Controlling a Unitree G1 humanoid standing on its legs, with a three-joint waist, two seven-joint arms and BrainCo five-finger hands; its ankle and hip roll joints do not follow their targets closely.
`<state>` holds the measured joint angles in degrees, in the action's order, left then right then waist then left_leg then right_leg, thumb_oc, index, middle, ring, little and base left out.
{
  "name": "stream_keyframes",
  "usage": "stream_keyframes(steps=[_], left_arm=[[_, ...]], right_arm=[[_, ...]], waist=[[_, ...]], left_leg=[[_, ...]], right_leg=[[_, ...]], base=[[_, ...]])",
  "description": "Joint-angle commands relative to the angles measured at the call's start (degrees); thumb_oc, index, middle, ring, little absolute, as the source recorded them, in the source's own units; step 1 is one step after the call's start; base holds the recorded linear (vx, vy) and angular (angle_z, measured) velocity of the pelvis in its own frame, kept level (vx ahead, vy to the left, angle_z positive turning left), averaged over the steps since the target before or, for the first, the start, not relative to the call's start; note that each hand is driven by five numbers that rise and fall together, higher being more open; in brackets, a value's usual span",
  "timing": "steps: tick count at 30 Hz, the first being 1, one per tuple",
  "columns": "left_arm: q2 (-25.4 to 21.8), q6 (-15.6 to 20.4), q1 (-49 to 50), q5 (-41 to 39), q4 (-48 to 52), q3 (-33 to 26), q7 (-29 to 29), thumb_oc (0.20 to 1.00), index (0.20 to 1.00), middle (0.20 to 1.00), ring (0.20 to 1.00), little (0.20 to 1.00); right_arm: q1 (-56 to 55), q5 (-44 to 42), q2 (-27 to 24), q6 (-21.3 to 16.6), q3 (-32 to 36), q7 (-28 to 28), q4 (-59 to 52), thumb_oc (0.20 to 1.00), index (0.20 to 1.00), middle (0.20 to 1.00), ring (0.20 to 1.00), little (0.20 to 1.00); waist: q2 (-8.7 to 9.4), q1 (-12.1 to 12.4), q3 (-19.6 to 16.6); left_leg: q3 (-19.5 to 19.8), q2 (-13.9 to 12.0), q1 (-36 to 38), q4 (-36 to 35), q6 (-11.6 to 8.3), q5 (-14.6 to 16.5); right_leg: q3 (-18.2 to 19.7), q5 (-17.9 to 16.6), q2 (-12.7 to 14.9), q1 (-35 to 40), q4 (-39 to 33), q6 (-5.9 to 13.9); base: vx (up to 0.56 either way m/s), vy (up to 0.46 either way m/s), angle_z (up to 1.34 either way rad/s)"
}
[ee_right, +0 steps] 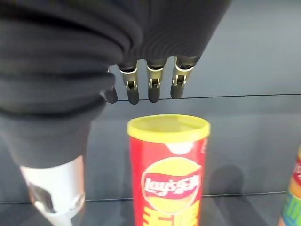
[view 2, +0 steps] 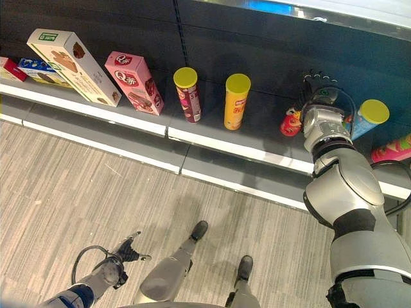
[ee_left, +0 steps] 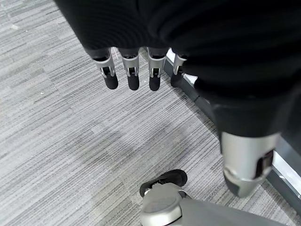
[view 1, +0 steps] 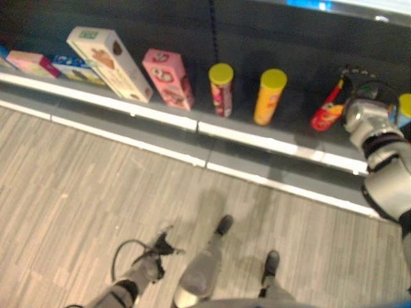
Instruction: Put the goods on the table back onto the shelves and tidy them up.
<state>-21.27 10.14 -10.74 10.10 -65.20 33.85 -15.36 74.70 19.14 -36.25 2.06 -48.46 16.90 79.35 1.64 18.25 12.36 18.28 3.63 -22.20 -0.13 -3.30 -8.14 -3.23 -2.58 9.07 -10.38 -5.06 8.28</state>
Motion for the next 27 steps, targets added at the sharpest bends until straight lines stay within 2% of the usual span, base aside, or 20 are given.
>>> stream_keyframes(steps=[1, 15, 16, 17, 18, 19, 20, 21, 27], left_arm=[[-2.2, 0.4, -3.0, -0.7, -1.0, 0.6, 0.0, 1.000, 1.000, 1.000, 1.000, 1.000], [-1.9, 0.2, -3.3, -1.2, -1.3, 0.2, 0.3, 1.000, 1.000, 1.000, 1.000, 1.000], [-1.9, 0.2, -3.3, -1.2, -1.3, 0.2, 0.3, 1.000, 1.000, 1.000, 1.000, 1.000], [-1.9, 0.3, -3.2, -1.1, -1.3, 0.2, 0.3, 1.000, 1.000, 1.000, 1.000, 1.000], [-1.9, 0.3, -3.2, -1.1, -1.4, 0.1, 0.3, 1.000, 1.000, 1.000, 1.000, 1.000], [-1.9, 0.3, -3.2, -1.1, -1.4, 0.1, 0.3, 1.000, 1.000, 1.000, 1.000, 1.000], [-1.9, 0.2, -3.1, -1.1, -1.4, 0.0, 0.4, 1.000, 1.000, 1.000, 1.000, 1.000], [-1.9, 0.2, -3.1, -1.1, -1.4, 0.0, 0.5, 1.000, 1.000, 1.000, 1.000, 1.000], [-1.9, 0.2, -2.9, -1.3, -1.4, -0.2, 0.5, 1.000, 1.000, 1.000, 1.000, 1.000]], right_arm=[[6.6, 0.3, -5.0, 0.4, -1.9, 2.2, -0.1, 1.000, 1.000, 1.000, 1.000, 1.000], [5.0, -0.1, -3.3, 0.0, -1.4, 1.1, -1.1, 1.000, 1.000, 1.000, 1.000, 1.000], [5.0, -0.1, -3.2, 0.0, -1.4, 1.0, -1.1, 0.937, 0.937, 0.937, 0.937, 0.937], [4.9, 0.0, -3.2, -0.1, -1.5, 0.7, -1.3, 0.718, 0.718, 0.718, 0.718, 0.718], [4.9, 0.0, -3.2, -0.3, -1.5, 0.6, -1.3, 0.564, 0.564, 0.564, 0.564, 0.564], [4.9, 0.0, -3.2, -0.3, -1.5, 0.6, -1.3, 0.545, 0.545, 0.545, 0.545, 0.545], [4.6, -0.1, -3.1, -0.5, -1.6, 0.3, -1.6, 0.238, 0.238, 0.238, 0.238, 0.238], [4.5, -0.1, -3.1, -0.6, -1.7, 0.2, -1.6, 0.200, 0.200, 0.200, 0.200, 0.200], [4.3, 0.0, -3.0, -0.7, -1.9, 0.0, -1.9, 0.200, 0.200, 0.200, 0.200, 0.200]], waist=[[1.06, 0.2, 1.4], [0.93, -0.4, 1.4], [0.94, -0.4, 1.4], [1.00, -0.4, 1.5], [1.00, -0.3, 1.6], [1.00, -0.3, 1.6], [1.07, -0.3, 1.6], [1.08, -0.4, 1.6], [1.19, -0.4, 1.8]], left_leg=[[2.6, 0.1, -0.4, -4.9, -0.50, 1.8], [2.3, -0.1, -0.2, -4.9, -0.50, 1.9], [2.3, -0.1, -0.2, -4.9, -0.49, 1.9], [2.4, -0.1, -0.2, -4.9, -0.48, 1.9], [2.4, -0.1, -0.2, -4.9, -0.50, 1.8], [2.4, -0.1, -0.2, -4.9, -0.50, 1.8], [2.5, -0.1, -0.3, -4.9, -0.52, 1.8], [2.5, -0.2, -0.3, -4.9, -0.53, 1.8], [2.4, -0.2, -0.2, -4.9, -0.48, 1.8]], right_leg=[[1.4, 2.3, 2.7, 3.3, 0.1, 0.72], [1.5, 2.5, 2.5, 3.2, 0.1, 0.49], [1.5, 2.5, 2.5, 3.3, 0.1, 0.48], [1.4, 2.6, 2.5, 3.3, 0.1, 0.46], [1.4, 2.6, 2.5, 3.3, 0.1, 0.45], [1.4, 2.6, 2.5, 3.3, 0.1, 0.45], [1.4, 2.6, 2.5, 3.3, 0.1, 0.44], [1.4, 2.6, 2.5, 3.2, 0.1, 0.43], [1.5, 2.7, 2.4, 3.3, 0.1, 0.39]], base=[[0.00, 0.000, 0.00], [0.00, 0.000, 0.00], [0.00, 0.000, 0.00], [0.00, 0.000, 0.00], [0.00, 0.000, 0.00], [0.00, 0.000, 0.00], [0.00, 0.000, 0.00], [0.00, 0.000, 0.00], [0.00, 0.000, 0.00]])
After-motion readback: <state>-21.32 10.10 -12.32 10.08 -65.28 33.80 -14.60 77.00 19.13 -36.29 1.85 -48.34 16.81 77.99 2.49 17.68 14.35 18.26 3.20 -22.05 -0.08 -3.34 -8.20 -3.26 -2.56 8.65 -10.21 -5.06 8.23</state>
